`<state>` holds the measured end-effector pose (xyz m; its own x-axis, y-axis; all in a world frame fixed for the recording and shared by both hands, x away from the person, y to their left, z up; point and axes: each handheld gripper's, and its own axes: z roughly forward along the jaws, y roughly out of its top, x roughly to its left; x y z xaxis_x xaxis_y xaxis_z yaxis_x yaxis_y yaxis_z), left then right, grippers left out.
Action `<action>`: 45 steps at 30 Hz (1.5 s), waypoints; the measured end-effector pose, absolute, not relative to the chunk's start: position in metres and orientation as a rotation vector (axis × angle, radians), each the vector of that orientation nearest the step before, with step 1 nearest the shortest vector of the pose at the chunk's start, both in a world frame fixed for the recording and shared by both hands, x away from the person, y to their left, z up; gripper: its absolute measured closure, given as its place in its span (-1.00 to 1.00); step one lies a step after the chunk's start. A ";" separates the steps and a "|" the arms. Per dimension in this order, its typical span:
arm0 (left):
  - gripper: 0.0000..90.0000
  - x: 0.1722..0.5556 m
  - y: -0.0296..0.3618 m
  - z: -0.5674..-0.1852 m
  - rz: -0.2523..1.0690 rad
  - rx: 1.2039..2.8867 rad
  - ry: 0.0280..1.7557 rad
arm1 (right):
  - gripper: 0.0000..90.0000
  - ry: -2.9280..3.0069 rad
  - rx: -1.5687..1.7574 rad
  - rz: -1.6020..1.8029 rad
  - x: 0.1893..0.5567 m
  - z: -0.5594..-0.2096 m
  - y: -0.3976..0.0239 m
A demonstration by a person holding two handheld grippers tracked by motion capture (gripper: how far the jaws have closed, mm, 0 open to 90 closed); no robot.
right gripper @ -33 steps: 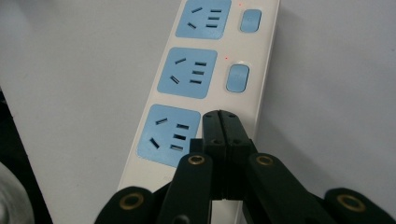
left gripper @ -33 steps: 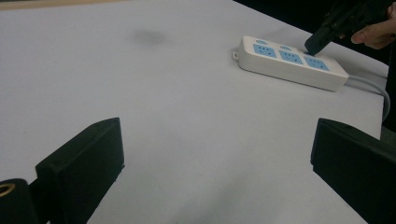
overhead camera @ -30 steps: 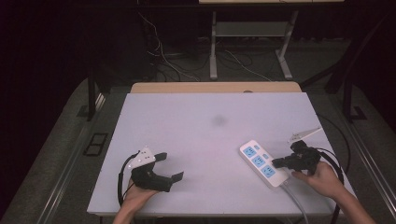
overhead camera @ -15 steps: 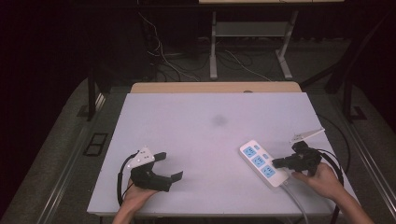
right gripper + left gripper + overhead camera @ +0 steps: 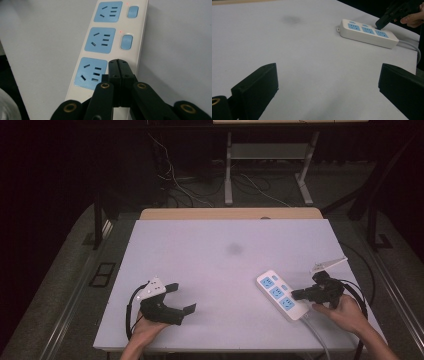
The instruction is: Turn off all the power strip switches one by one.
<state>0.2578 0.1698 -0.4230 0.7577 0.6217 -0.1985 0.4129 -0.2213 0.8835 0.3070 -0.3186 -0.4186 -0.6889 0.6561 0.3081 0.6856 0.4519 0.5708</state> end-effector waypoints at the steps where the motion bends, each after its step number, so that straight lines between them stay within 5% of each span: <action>1: -0.98 0.258 0.170 -0.423 0.236 1.853 0.797 | 1.00 -2.605 -1.221 -1.103 0.308 -0.417 -0.322; 45: -0.98 0.258 0.171 -0.423 0.236 1.851 0.794 | 0.99 -2.717 -1.145 -1.064 0.322 -0.359 -0.313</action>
<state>0.2583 0.1711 -0.4226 0.7593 0.6198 -0.1982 0.4106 -0.2200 0.8849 0.3216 -0.3130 -0.3589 -0.7331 0.6308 0.2544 0.6358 0.5028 0.5857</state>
